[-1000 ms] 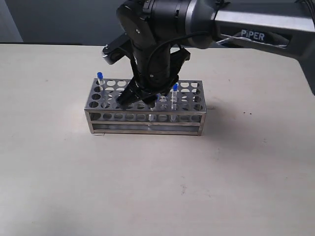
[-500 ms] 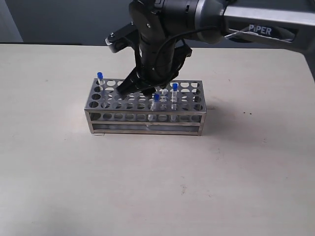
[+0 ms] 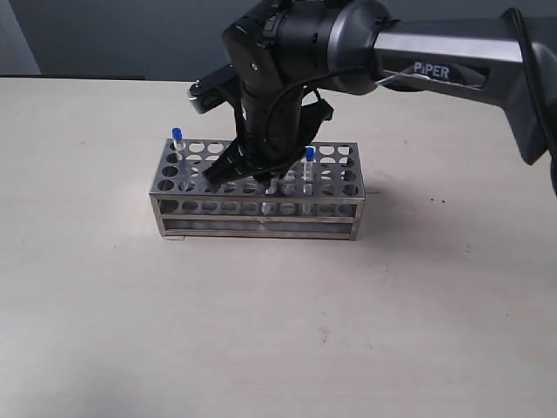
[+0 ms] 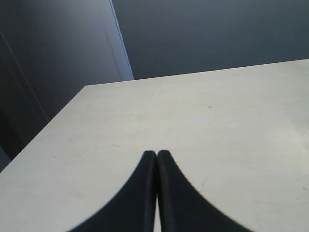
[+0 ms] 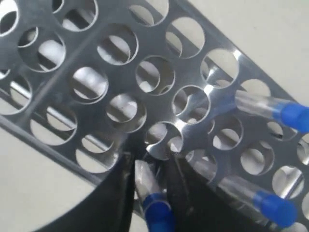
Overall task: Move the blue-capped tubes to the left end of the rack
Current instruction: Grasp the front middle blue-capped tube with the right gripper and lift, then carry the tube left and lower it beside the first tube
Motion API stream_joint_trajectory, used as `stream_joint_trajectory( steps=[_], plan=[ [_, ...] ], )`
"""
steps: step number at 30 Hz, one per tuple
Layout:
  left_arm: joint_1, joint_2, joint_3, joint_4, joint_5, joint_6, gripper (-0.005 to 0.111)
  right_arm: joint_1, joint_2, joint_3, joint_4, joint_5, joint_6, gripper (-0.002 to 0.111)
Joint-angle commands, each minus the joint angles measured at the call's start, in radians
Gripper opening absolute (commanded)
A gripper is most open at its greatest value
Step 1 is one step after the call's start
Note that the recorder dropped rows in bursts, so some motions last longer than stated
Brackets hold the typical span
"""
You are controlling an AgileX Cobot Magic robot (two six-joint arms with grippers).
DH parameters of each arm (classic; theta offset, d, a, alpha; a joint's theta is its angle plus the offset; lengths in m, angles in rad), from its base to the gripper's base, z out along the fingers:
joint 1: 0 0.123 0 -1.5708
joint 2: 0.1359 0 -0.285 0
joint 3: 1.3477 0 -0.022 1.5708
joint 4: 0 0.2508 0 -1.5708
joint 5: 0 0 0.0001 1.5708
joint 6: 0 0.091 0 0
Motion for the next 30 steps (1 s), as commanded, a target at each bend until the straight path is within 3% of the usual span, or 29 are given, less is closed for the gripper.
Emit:
stream_joint_trajectory(
  steps=[1,19,25,30],
  plan=[
    [0.004,0.004,-0.002,-0.001,-0.014,-0.003,0.000,-0.005,0.006,0.005,-0.027,0.004,-0.001,0.000],
    [0.004,0.004,-0.002,-0.001,-0.014,-0.003,0.000,-0.002,-0.189,0.005,-0.029,-0.033,-0.001,-0.001],
    [0.004,0.004,-0.002,-0.001,-0.014,-0.003,0.000,0.009,-0.220,0.005,-0.004,-0.178,-0.020,-0.001],
    [0.004,0.004,-0.002,-0.001,-0.014,-0.003,0.000,0.009,-0.194,0.005,0.114,-0.301,-0.152,-0.001]
  ],
)
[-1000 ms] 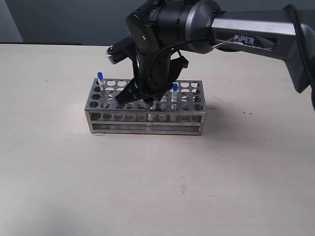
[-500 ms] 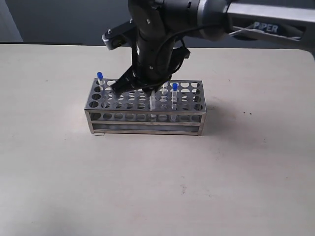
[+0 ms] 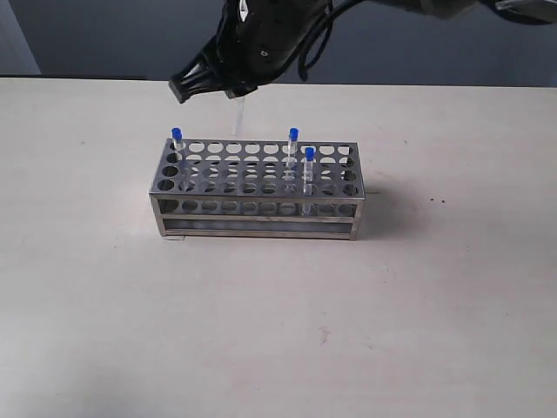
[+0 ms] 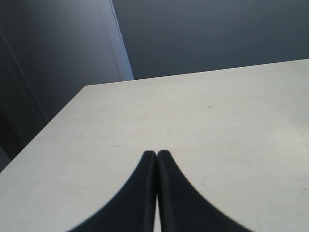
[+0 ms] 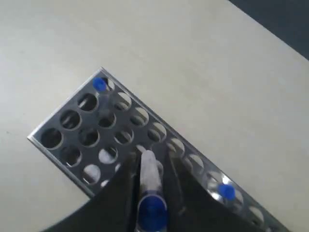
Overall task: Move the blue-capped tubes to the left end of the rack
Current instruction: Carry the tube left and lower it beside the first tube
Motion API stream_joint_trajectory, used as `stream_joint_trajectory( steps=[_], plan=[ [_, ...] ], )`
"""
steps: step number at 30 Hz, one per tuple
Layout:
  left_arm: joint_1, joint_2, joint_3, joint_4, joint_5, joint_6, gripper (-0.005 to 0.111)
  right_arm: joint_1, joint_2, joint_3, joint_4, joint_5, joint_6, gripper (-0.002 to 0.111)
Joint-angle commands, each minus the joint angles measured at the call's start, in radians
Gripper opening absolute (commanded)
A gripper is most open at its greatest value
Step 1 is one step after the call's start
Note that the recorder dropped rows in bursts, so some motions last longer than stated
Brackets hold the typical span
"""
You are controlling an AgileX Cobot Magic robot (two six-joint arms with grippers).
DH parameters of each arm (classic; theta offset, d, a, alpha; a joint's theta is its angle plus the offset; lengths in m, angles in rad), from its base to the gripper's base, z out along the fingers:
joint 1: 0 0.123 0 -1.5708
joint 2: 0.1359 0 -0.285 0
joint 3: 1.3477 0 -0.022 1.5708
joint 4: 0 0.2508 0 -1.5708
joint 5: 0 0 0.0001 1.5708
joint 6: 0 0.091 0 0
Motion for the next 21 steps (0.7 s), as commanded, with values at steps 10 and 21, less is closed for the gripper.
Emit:
stream_joint_trajectory(
  steps=[10,21],
  plan=[
    [0.004,0.004,-0.002,-0.001,-0.014,-0.003,0.000,0.003,0.136,-0.113,0.214,-0.146,-0.218,-0.001],
    [0.004,0.004,-0.002,-0.001,-0.014,-0.003,0.000,0.003,0.212,-0.211,0.252,-0.063,-0.226,-0.001]
  ],
)
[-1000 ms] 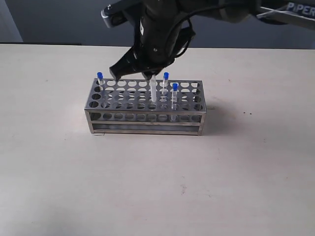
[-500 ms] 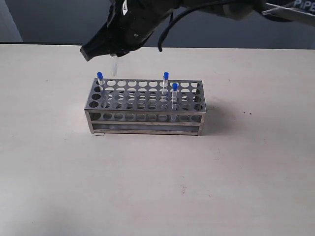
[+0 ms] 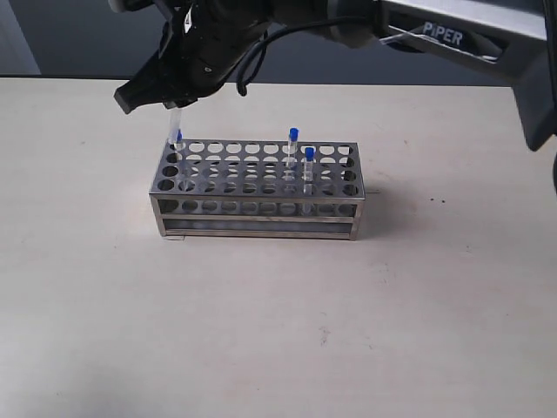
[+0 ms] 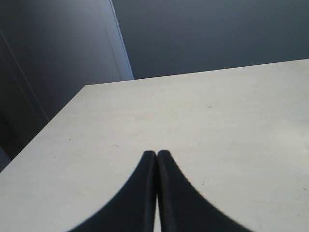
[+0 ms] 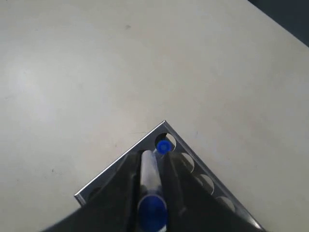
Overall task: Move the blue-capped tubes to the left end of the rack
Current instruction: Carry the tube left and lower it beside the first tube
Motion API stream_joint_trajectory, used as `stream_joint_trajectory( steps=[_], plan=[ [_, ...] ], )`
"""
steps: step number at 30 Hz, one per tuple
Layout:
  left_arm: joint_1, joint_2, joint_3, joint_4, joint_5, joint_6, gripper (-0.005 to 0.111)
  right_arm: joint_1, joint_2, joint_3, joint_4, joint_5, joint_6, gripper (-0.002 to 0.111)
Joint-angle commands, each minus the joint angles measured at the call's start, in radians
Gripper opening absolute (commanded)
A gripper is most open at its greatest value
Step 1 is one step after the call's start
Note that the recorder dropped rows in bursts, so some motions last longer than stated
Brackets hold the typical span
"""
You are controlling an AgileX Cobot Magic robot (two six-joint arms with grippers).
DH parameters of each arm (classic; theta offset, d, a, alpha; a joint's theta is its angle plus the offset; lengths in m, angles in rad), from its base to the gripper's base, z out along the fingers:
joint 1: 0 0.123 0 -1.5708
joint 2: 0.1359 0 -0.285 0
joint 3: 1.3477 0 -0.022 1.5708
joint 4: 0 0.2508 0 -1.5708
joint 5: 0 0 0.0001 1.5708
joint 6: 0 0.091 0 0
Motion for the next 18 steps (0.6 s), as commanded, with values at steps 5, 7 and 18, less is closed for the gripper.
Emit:
stream_joint_trajectory(
  steps=[5,7,18],
  plan=[
    [0.004,0.004,-0.002,-0.001,-0.014,-0.003,0.000,0.000,0.034,-0.012,0.002,0.015,-0.010,-0.001],
    [0.004,0.004,-0.002,-0.001,-0.014,-0.003,0.000,0.000,0.048,-0.012,0.003,0.015,-0.010,-0.001],
    [0.004,0.004,-0.002,-0.001,-0.014,-0.003,0.000,0.000,0.082,-0.012,0.021,-0.050,-0.010,-0.001]
  ],
)
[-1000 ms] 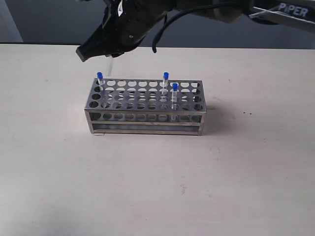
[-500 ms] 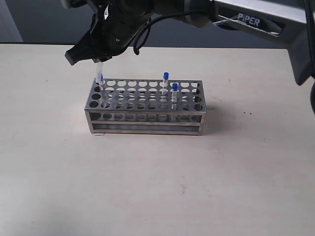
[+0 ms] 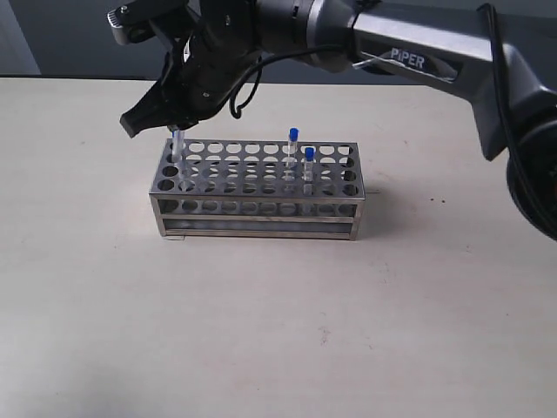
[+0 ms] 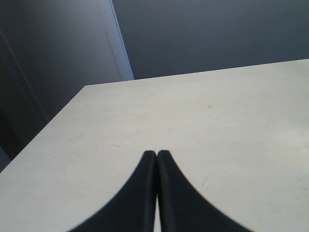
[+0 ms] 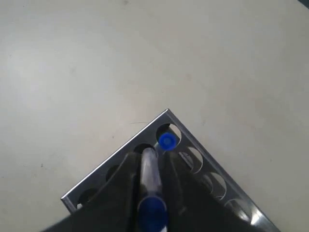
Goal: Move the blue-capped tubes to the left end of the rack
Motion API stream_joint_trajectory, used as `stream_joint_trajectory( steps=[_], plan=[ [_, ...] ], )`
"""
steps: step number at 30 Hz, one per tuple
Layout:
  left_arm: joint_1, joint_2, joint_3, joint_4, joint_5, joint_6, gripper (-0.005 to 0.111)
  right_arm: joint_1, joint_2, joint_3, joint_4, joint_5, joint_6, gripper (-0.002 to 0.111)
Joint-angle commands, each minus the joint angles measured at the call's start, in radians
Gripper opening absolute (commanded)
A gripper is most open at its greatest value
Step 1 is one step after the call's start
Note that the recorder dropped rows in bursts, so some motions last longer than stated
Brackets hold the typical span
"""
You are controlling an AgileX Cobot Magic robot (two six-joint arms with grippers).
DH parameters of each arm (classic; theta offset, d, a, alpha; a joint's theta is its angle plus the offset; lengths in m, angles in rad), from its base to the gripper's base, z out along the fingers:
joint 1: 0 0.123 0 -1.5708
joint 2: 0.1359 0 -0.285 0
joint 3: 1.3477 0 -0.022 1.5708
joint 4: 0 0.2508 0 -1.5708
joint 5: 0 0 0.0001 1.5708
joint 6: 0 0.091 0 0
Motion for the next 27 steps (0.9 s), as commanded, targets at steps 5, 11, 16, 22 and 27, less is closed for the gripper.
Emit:
stream_joint_trajectory(
  steps=[5,11,16,22,27],
  plan=[
    [0.004,0.004,-0.002,-0.001,-0.014,-0.003,0.000,0.000,0.049,-0.007,0.021,-0.064,-0.005,-0.001],
    [0.004,0.004,-0.002,-0.001,-0.014,-0.003,0.000,0.000,0.061,-0.007,0.087,-0.165,-0.005,-0.001],
    [0.004,0.004,-0.002,-0.001,-0.014,-0.003,0.000,0.000,0.068,-0.007,0.092,-0.164,-0.007,-0.001],
    [0.004,0.004,-0.002,-0.001,-0.014,-0.003,0.000,0.000,0.072,-0.007,0.094,-0.169,-0.010,-0.001],
    [0.004,0.004,-0.002,-0.001,-0.014,-0.003,0.000,0.002,0.106,-0.007,0.098,-0.144,-0.010,-0.001]
  ],
)
